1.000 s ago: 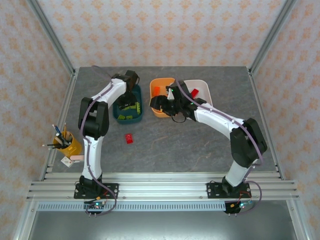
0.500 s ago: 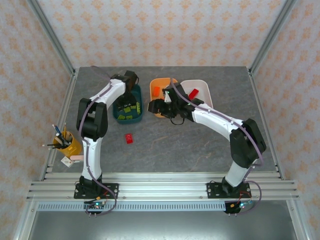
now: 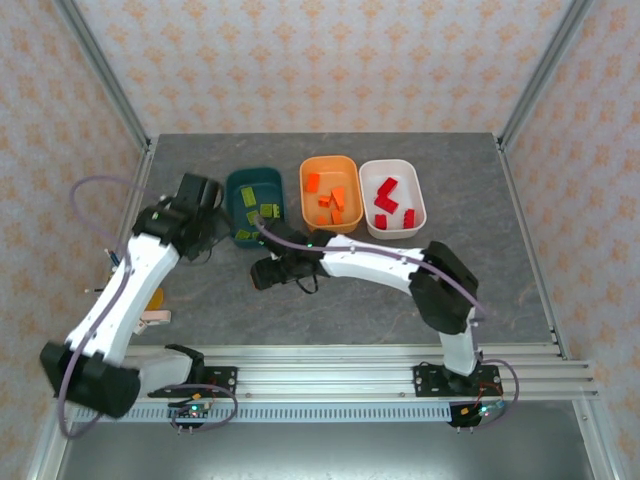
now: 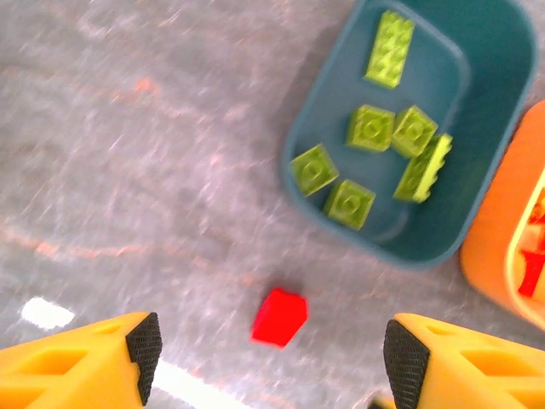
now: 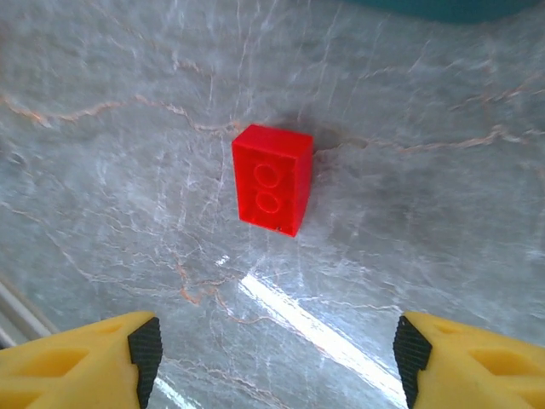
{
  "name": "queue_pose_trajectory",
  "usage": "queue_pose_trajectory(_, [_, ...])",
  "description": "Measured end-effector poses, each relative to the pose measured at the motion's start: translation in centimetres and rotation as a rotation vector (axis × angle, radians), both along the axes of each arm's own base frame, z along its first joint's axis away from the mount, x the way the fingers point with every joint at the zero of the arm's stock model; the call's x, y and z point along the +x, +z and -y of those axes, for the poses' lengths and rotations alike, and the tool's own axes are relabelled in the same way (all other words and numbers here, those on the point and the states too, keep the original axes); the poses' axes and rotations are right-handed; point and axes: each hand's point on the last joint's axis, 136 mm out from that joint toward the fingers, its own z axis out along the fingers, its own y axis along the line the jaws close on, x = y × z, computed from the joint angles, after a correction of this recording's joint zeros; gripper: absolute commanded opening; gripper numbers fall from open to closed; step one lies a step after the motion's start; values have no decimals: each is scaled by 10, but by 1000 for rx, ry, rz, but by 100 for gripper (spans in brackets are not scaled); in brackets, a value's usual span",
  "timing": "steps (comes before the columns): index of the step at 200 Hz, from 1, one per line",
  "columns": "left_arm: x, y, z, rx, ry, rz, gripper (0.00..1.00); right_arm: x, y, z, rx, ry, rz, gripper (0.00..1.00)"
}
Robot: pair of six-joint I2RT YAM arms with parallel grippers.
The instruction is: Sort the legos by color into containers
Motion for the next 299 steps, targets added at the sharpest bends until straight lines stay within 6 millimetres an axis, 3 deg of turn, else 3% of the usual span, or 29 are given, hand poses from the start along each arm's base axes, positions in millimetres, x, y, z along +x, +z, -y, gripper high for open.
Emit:
queue_pose_trajectory(27, [-46,-7,-9,-24,22,11,73,-2,-18,-18,-55,-21,15,76])
queue_pose_trajectory(69, [-83,-13,-13,-50,19,-1,73,12,-38,-33,-105,-90,24,75])
queue_pose_trajectory(109, [-91,-14,-11,-65,9,-16,73,25,-56,-47,-133,-134,26,64])
queue_pose_trajectory(155, [-98,-18,-9,-79,-7,-27,73,33,-67,-43,-200,-185,39,38])
queue_pose_trajectory(192, [-104,-28,-1,-126,-32,-38,73,36,-67,-37,-224,-199,57,32])
queue_pose_trajectory(219, [-97,-36,14,-194,-67,-34,73,38,-65,-31,-234,-209,64,30])
queue_pose_trajectory(239, [-86,-37,29,-266,-104,-6,73,41,-51,-12,-236,-235,63,29])
queue_pose_trajectory(260, [-64,-33,51,-354,-148,32,73,54,-12,18,-198,-294,75,29])
queue_pose_trajectory(278, [-40,-31,78,-405,-213,39,74,79,36,58,-130,-385,100,29])
queue_pose_trajectory(299, [-7,-22,121,-422,-322,20,74,120,88,123,-47,-539,138,29])
